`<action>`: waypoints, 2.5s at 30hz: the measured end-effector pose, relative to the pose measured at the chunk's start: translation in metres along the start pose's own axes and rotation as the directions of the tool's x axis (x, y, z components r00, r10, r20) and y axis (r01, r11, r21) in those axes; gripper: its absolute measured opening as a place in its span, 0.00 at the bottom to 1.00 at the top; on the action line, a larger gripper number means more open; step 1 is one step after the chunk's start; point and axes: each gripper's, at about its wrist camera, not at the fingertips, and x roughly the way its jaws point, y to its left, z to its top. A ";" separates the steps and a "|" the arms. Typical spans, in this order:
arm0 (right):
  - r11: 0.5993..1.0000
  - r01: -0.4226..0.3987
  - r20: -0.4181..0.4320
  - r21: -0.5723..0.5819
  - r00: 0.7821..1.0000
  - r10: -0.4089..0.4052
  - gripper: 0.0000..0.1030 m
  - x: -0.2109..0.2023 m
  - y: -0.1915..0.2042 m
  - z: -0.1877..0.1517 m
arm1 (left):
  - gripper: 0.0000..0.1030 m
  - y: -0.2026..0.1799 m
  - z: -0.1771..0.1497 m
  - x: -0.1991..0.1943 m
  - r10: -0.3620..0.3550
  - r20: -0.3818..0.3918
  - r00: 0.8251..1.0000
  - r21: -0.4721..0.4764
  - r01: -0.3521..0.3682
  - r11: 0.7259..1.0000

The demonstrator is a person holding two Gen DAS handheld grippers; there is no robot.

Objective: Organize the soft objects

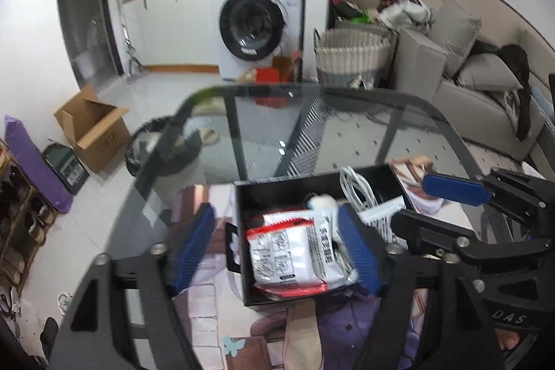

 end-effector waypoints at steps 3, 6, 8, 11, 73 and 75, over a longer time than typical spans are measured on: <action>1.000 0.016 0.020 0.000 1.000 -0.016 0.61 -0.013 0.000 0.000 | 0.86 0.002 -0.001 -0.013 0.013 0.044 0.999 -0.008 -0.013 1.000; 0.999 0.030 0.073 0.012 0.997 -0.031 0.84 -0.029 0.001 0.000 | 0.87 0.004 -0.004 -0.025 0.018 0.084 0.996 -0.008 -0.018 1.000; 0.999 0.045 0.116 0.015 0.992 -0.047 0.86 -0.045 0.003 -0.003 | 0.90 0.002 -0.007 -0.034 0.027 0.112 0.993 0.001 -0.027 1.000; 0.999 0.047 0.138 0.011 0.989 -0.048 0.89 -0.061 0.007 -0.005 | 0.95 0.001 -0.013 -0.053 0.041 0.194 0.980 0.003 -0.042 0.999; 0.981 0.189 0.424 0.047 0.885 -0.191 0.99 -0.116 0.030 -0.076 | 1.00 -0.008 -0.082 -0.093 0.159 0.382 0.910 -0.069 -0.144 0.987; 0.981 0.190 0.426 0.048 0.884 -0.192 0.99 -0.116 0.031 -0.076 | 1.00 -0.008 -0.082 -0.093 0.158 0.384 0.910 -0.066 -0.143 0.987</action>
